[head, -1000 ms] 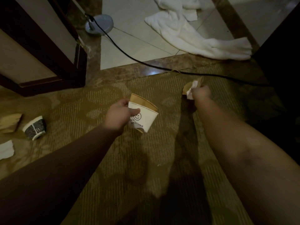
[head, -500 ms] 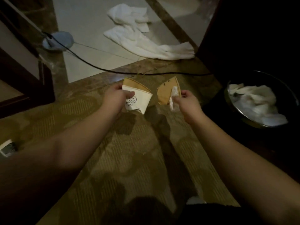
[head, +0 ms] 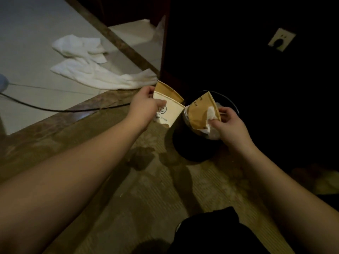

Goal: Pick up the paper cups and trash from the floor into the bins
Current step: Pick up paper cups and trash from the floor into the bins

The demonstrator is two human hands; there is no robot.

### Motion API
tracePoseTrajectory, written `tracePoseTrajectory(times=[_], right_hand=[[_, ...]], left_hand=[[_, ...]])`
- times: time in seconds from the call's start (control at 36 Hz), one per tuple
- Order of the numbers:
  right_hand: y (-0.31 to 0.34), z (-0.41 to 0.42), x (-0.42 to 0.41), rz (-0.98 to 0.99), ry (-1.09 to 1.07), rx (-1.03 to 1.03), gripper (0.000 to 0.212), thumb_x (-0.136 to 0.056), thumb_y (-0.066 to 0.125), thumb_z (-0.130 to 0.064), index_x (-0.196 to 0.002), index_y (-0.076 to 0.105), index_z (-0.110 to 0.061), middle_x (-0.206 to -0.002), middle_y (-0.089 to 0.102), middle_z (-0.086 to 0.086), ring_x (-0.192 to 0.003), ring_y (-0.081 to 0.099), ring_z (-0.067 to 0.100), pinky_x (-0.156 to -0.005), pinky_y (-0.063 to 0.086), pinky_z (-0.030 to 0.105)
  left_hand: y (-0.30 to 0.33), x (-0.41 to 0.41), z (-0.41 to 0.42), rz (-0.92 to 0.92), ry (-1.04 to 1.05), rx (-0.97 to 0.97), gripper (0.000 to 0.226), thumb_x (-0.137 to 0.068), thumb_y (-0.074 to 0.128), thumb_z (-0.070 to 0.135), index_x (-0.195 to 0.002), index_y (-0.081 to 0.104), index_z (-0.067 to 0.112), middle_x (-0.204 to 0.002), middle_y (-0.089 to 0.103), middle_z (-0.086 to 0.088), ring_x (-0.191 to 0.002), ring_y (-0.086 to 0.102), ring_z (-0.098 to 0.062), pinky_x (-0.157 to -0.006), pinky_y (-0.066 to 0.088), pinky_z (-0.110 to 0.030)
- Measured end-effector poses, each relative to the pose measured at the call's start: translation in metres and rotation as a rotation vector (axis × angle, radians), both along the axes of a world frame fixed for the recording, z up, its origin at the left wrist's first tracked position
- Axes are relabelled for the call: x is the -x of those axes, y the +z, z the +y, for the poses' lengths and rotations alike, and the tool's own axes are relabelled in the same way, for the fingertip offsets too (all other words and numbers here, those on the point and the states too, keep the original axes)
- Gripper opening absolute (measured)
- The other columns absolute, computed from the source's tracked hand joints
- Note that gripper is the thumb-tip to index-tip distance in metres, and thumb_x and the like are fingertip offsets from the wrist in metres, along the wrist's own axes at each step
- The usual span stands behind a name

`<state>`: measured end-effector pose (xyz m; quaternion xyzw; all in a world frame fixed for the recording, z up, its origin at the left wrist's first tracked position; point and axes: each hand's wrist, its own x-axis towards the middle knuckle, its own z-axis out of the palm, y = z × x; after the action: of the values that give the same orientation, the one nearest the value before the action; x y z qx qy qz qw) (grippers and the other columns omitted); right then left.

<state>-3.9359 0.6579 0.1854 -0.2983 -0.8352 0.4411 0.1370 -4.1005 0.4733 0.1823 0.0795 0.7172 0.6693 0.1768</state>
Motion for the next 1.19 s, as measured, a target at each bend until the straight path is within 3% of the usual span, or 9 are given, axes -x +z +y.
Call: tracePoseTrajectory(times=[0.11,0.19,0.28,0.39,0.61,0.69,0.83,1.03,1.19], right_hand=[[0.007,0.041,-0.002,-0.010,-0.026,-0.089,0.048,-0.096,0.063,-0.021,-0.141,0.046,-0.018,-0.118,0.055,-0.007,-0.098,0.059,0.011,-0.070,0.050,0.015],[0.008,0.075,0.001,-0.073,-0.052,-0.144,0.047,-0.095,0.064,-0.023,-0.139,0.048,-0.020,-0.122,0.060,0.000,-0.101,0.062,0.018,-0.081,0.057,0.033],[0.009,0.104,0.005,-0.210,-0.026,-0.212,0.046,-0.093,0.065,-0.025,-0.137,0.051,-0.019,-0.118,0.061,0.004,-0.093,0.059,0.018,-0.074,0.052,0.032],[0.011,0.128,0.009,-0.391,0.127,-0.332,0.041,-0.092,0.068,-0.026,-0.131,0.055,-0.023,-0.110,0.061,0.001,-0.090,0.057,0.016,-0.074,0.048,0.028],[-0.005,0.140,0.037,-0.556,0.337,-0.425,0.031,-0.093,0.065,-0.024,-0.123,0.058,-0.028,-0.094,0.057,-0.007,-0.085,0.056,0.013,-0.073,0.047,0.028],[-0.015,0.138,0.045,-0.630,0.407,-0.522,0.032,-0.095,0.062,-0.026,-0.126,0.059,-0.026,-0.103,0.061,-0.002,-0.093,0.058,0.017,-0.080,0.049,0.032],[-0.033,0.139,0.052,-0.748,0.456,-0.702,0.038,-0.095,0.059,-0.037,-0.133,0.056,-0.036,-0.124,0.061,-0.002,-0.116,0.055,0.021,-0.100,0.040,0.038],[-0.050,0.135,0.059,-0.792,0.433,-0.916,0.035,-0.092,0.058,-0.049,-0.122,0.061,-0.033,-0.118,0.061,0.000,-0.118,0.050,0.023,-0.098,0.032,0.038],[-0.059,0.129,0.067,-0.829,0.437,-0.921,0.037,-0.091,0.061,-0.046,-0.125,0.058,-0.029,-0.126,0.057,0.002,-0.123,0.047,0.024,-0.103,0.031,0.038]], left_hand=[[0.002,0.001,0.046,0.066,-0.045,0.040,0.031,-0.080,0.073,0.003,-0.106,0.064,0.018,-0.095,0.070,0.005,-0.088,0.069,-0.016,-0.070,0.055,-0.031],[0.001,0.005,0.078,0.158,-0.092,0.117,0.030,-0.083,0.073,0.008,-0.109,0.061,0.018,-0.097,0.068,0.006,-0.086,0.066,-0.012,-0.069,0.053,-0.027],[0.001,0.007,0.104,0.291,-0.131,0.207,0.029,-0.087,0.071,0.012,-0.111,0.058,0.022,-0.090,0.060,0.015,-0.076,0.056,0.002,-0.058,0.044,-0.015],[-0.006,0.016,0.132,0.497,-0.209,0.312,0.030,-0.088,0.069,0.020,-0.116,0.059,0.022,-0.106,0.064,0.002,-0.091,0.061,-0.014,-0.070,0.049,-0.030],[-0.032,0.016,0.172,0.915,-0.389,0.574,0.026,-0.092,0.064,0.021,-0.116,0.058,0.012,-0.109,0.056,-0.005,-0.104,0.049,-0.021,-0.082,0.044,-0.033],[-0.043,0.016,0.176,1.017,-0.486,0.720,0.035,-0.091,0.063,0.018,-0.125,0.055,0.012,-0.120,0.055,-0.008,-0.112,0.048,-0.027,-0.090,0.045,-0.039],[-0.061,0.018,0.179,1.017,-0.563,0.863,0.043,-0.091,0.065,0.024,-0.130,0.051,0.013,-0.129,0.051,-0.010,-0.118,0.045,-0.028,-0.094,0.045,-0.041],[-0.073,0.019,0.188,1.044,-0.658,1.072,0.046,-0.099,0.050,0.045,-0.132,0.054,0.014,-0.128,0.054,-0.009,-0.121,0.045,-0.028,-0.097,0.039,-0.040],[-0.069,0.025,0.186,0.933,-0.772,1.025,0.050,-0.104,0.030,0.049,-0.130,0.059,0.018,-0.122,0.056,-0.008,-0.118,0.045,-0.026,-0.099,0.034,-0.041]])
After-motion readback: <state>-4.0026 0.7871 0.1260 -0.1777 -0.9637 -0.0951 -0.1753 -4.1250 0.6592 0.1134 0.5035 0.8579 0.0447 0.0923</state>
